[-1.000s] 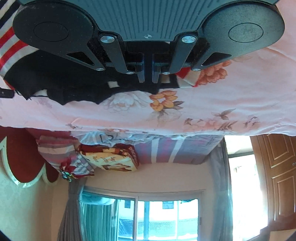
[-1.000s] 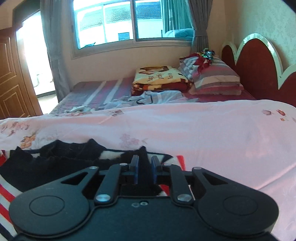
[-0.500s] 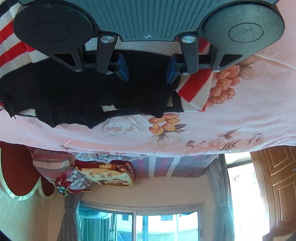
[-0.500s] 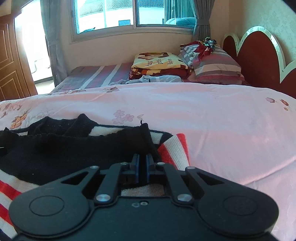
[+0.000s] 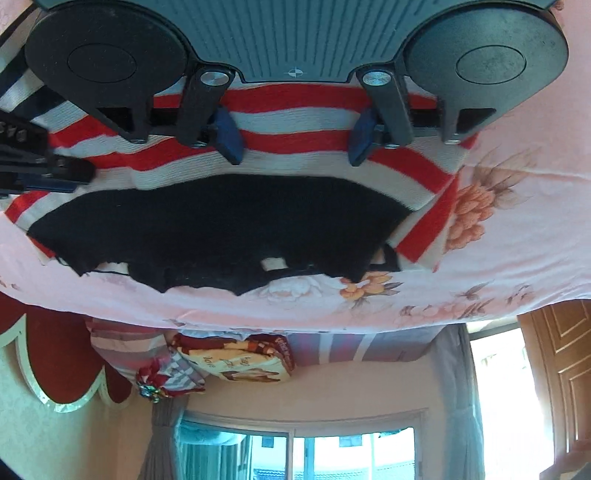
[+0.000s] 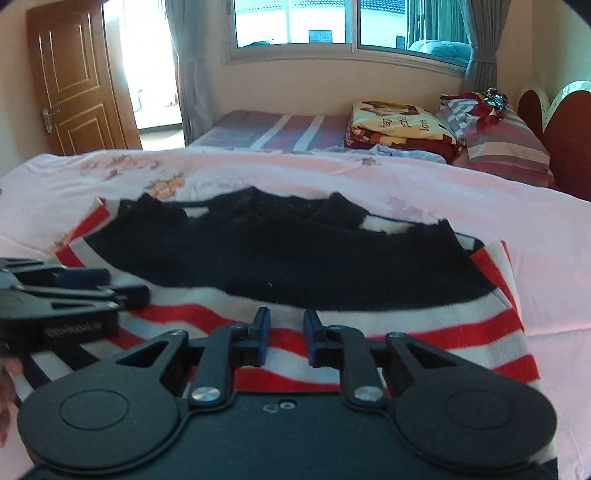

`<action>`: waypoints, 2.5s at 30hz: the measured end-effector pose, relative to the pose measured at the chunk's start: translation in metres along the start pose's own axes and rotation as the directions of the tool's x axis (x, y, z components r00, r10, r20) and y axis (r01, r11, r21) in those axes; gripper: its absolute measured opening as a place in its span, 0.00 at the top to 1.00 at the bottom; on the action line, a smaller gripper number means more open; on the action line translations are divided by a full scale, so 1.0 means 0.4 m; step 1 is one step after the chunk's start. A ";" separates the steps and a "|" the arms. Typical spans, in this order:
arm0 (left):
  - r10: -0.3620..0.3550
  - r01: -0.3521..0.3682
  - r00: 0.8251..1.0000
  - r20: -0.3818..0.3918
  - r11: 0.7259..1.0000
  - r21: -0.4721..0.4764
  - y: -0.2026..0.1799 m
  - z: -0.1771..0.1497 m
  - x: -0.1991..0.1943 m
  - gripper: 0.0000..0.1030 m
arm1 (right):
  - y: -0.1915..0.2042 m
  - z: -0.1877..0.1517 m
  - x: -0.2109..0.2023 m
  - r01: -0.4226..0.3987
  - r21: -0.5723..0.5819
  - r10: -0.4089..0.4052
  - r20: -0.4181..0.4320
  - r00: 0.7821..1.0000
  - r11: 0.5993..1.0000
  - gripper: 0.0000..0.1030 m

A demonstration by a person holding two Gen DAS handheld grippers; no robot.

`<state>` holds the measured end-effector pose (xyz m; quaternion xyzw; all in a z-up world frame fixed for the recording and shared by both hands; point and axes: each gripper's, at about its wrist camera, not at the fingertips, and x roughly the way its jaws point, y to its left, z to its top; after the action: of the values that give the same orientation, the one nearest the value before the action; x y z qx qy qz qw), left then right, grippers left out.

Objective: Fold small clothes
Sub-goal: 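Lay the hem down on the folded collar and open both grippers, then move both grippers to the folded bottom edge of the sweater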

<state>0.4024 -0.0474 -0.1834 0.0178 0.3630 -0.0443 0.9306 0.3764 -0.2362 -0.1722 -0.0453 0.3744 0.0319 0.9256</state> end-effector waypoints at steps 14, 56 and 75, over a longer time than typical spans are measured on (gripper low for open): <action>-0.023 0.025 0.999 0.037 0.999 -0.041 0.023 -0.051 -0.157 0.31 | -0.074 -0.060 -0.153 0.000 0.161 -0.005 0.030 1.000 0.987 0.80; 0.048 -0.048 0.998 -0.029 0.999 -0.025 0.012 -0.143 -0.187 0.04 | 0.060 -0.150 -0.179 0.037 0.044 -0.034 -0.071 0.997 0.998 0.79; 0.038 -0.042 0.998 -0.055 0.997 -0.069 0.069 -0.176 -0.168 0.03 | -0.133 -0.187 -0.202 0.213 0.142 -0.208 -0.048 0.977 0.967 0.64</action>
<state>0.3084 -0.0107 -0.1896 -0.0064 0.3887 -0.0124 0.9213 0.2718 -0.2991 -0.1664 -0.0171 0.3840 -0.0950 0.9183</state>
